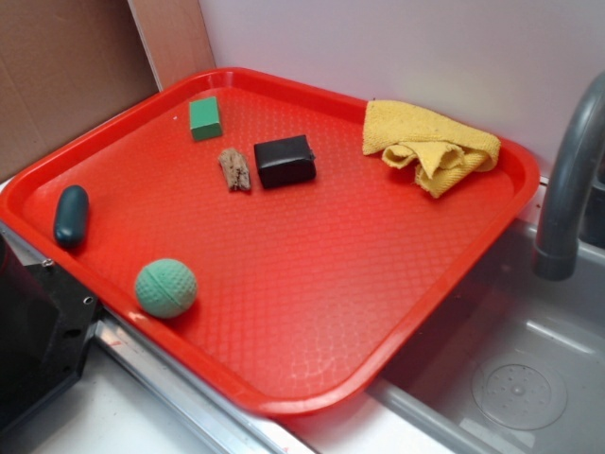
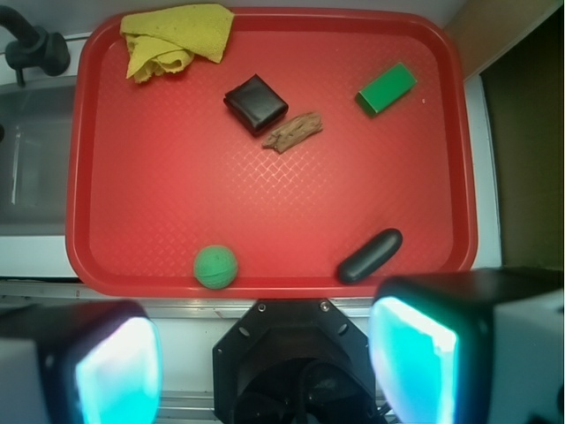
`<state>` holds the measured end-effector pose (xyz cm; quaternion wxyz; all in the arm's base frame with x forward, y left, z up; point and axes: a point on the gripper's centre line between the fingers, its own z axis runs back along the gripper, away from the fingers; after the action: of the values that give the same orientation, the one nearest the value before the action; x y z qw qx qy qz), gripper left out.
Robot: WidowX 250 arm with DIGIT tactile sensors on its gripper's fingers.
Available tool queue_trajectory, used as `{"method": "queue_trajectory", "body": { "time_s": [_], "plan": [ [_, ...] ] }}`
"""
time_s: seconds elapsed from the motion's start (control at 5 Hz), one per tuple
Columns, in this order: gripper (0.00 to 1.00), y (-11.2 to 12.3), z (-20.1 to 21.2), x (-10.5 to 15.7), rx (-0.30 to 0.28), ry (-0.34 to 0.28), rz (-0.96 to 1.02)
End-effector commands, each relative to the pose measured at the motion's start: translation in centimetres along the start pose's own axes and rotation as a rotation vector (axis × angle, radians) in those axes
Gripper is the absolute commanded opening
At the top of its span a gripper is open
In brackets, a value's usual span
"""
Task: Grab the green block.
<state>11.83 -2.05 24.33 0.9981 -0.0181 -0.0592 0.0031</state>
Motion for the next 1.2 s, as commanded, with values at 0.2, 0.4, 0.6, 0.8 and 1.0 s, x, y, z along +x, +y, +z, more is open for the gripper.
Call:
{"method": "queue_trajectory", "body": {
  "time_s": [0.2,0.4,0.6,0.8,1.0],
  "plan": [
    [1.0,5.1,-4.0,0.9,0.038,0.035,0.237],
    [1.0,9.9,-7.5,2.3,0.091,0.025,0.483],
    [1.0,11.6,-10.1,3.9,0.119,0.018,0.666],
    [1.0,12.8,-13.0,6.0,0.149,0.029,0.716],
    [1.0,13.4,-15.2,7.3,0.137,0.052,0.754]
  ]
}}
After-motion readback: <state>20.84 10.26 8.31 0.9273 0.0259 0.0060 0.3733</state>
